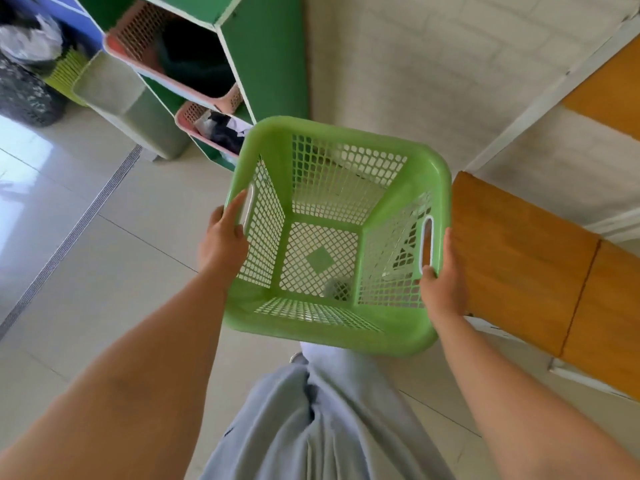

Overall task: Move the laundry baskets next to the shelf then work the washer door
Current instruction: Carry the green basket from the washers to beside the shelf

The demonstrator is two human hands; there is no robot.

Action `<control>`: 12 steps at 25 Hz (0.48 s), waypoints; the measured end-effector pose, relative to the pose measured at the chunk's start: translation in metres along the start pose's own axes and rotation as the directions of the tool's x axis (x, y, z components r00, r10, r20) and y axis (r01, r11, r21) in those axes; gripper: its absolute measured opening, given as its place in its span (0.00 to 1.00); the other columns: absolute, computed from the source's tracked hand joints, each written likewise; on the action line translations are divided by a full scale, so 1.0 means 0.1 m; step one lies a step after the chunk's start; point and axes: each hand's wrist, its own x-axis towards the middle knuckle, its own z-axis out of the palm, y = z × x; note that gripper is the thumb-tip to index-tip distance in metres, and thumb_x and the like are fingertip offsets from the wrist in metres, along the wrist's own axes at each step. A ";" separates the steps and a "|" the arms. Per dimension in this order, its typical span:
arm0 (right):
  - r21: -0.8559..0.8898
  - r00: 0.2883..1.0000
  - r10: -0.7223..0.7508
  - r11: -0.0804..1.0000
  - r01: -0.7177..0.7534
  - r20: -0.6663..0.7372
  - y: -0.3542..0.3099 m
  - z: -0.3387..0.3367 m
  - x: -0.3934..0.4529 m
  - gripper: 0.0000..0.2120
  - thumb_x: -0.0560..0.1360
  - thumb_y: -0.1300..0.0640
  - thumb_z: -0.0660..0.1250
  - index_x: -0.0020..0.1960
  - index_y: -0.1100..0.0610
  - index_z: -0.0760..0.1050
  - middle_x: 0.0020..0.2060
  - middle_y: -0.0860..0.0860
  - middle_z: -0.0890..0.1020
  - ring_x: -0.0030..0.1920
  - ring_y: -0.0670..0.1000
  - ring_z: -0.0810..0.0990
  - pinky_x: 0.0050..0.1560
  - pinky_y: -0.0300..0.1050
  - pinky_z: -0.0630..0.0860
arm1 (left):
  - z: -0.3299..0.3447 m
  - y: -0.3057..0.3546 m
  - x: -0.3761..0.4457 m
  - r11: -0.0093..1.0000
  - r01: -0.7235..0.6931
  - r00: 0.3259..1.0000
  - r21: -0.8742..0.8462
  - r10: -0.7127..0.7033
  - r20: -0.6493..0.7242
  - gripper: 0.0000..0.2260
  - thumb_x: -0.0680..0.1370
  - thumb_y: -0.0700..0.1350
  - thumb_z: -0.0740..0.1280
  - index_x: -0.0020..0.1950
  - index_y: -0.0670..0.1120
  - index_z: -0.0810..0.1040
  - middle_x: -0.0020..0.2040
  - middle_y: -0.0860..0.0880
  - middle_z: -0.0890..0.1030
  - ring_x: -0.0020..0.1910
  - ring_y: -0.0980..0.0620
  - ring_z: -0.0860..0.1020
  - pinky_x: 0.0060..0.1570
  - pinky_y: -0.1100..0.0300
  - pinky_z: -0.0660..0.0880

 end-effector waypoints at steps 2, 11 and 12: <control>-0.017 0.999 0.043 0.999 -0.044 -0.023 -0.07 0.10 0.21 0.35 0.78 0.62 0.60 0.78 0.42 0.49 0.75 0.51 0.63 0.71 0.58 0.67 0.60 0.56 0.74 | 0.06 0.11 0.33 0.999 -0.030 0.999 0.028 0.029 0.045 0.28 0.79 0.38 0.57 0.74 0.64 0.61 0.70 0.49 0.68 0.49 0.50 0.73 0.41 0.54 0.76; -0.010 0.972 0.192 0.981 -0.196 -0.136 -0.21 0.62 0.97 0.36 0.78 0.64 0.62 0.78 0.44 0.50 0.74 0.54 0.66 0.72 0.59 0.66 0.60 0.55 0.73 | 0.46 0.47 1.62 0.991 -0.128 0.978 0.045 0.119 0.174 0.31 0.79 0.34 0.55 0.75 0.62 0.62 0.68 0.47 0.68 0.45 0.48 0.75 0.43 0.48 0.80; -0.003 0.965 0.216 0.976 -0.219 -0.150 -0.19 0.70 1.06 0.36 0.78 0.64 0.62 0.78 0.45 0.50 0.74 0.55 0.66 0.71 0.59 0.68 0.59 0.54 0.74 | 0.55 0.50 1.76 0.990 -0.136 0.974 0.045 0.125 0.190 0.31 0.79 0.33 0.55 0.74 0.63 0.62 0.69 0.48 0.68 0.45 0.47 0.76 0.42 0.46 0.81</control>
